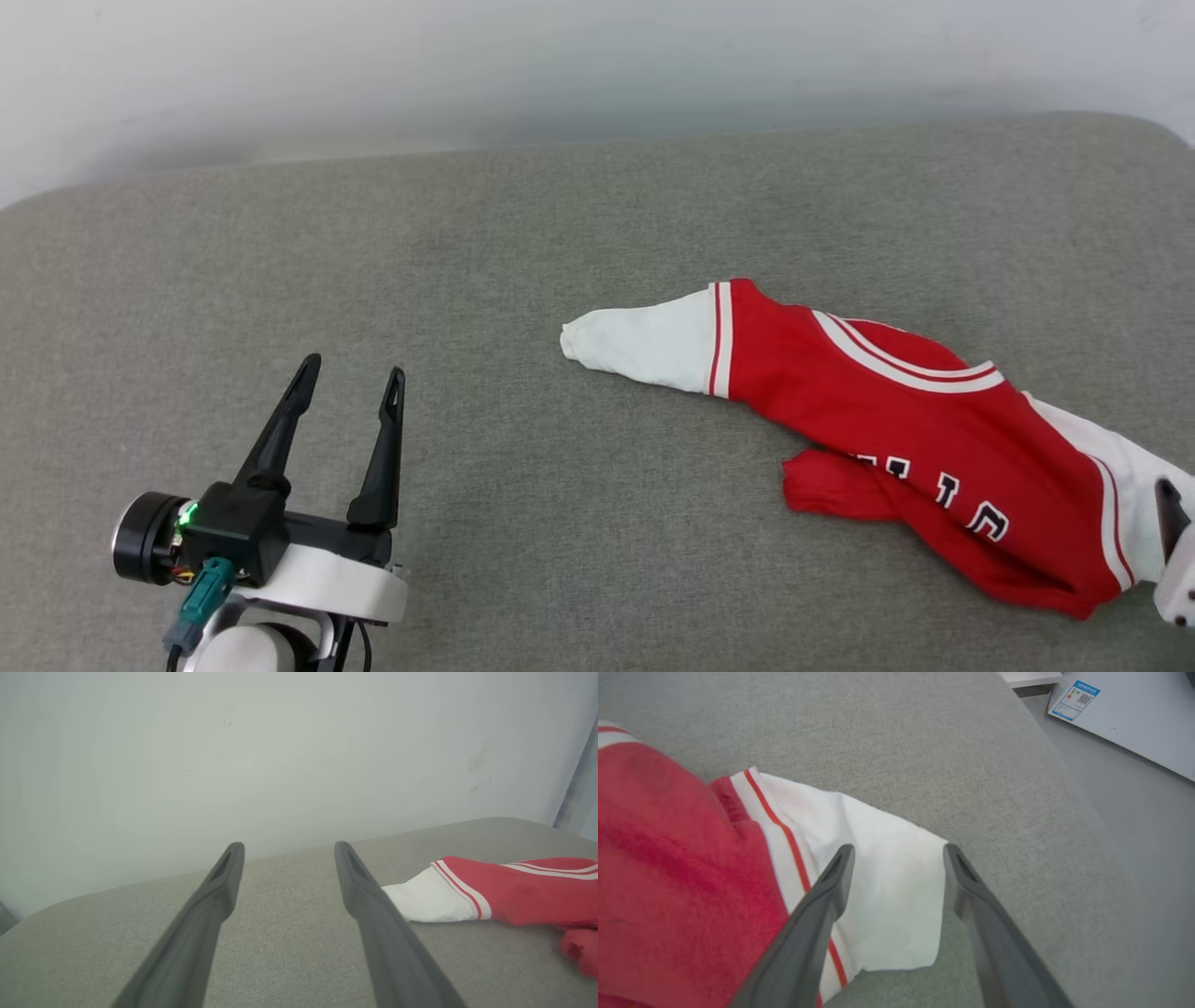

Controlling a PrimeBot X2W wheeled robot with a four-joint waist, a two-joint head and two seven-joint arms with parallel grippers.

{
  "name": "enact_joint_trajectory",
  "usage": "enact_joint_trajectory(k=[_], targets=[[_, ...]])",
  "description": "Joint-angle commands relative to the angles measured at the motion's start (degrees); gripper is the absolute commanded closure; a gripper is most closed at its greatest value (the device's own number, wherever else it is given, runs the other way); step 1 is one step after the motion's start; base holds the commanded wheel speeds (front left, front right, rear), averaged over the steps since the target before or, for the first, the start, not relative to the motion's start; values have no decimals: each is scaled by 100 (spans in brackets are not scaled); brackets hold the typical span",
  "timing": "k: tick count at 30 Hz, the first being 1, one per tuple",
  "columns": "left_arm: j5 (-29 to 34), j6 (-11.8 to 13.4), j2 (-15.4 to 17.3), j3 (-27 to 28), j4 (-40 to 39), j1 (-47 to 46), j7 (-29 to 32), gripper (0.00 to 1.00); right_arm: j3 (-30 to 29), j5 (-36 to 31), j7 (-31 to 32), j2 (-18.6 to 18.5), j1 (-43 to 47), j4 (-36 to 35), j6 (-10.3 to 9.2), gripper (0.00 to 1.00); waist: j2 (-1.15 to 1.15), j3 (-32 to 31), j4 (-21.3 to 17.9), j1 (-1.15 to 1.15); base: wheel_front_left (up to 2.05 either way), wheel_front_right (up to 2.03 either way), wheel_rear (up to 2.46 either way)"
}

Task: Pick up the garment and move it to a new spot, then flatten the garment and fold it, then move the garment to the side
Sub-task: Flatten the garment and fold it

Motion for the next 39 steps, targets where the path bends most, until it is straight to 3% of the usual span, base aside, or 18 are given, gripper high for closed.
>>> enact_joint_trajectory(k=[1,14,19,24,27,32,39], targets=[[4,-13,3,26,-9,66,-15,0,114,80,-212,56,-51,-232,-4,0,0,-86,-84,0,0,0,0],[-100,-11,0,-92,-180,126,-15,0,951,454,-1422,387,400,-2154,-4,0,0,-174,-389,0,0,0,0],[-219,-11,14,-182,-194,43,-15,0,1236,447,-1952,516,483,-2570,-3,0,0,-89,-486,0,0,0,0],[-417,-11,182,-659,55,-249,31,0,1322,371,-2253,622,534,-2768,-3,0,0,51,-521,0,0,0,0],[-585,-10,365,-1144,299,-737,521,0,1404,299,-2283,666,557,-2814,-3,0,0,187,-533,0,0,0,0],[-1153,-10,780,-2023,763,-1977,2001,0,1565,186,-2298,695,416,-2883,-3,0,0,487,-602,0,0,0,0],[-2666,-11,1663,-3345,1266,-3833,4265,0,1739,55,-2352,765,216,-2956,-4,0,0,992,-821,0,0,0,0]])
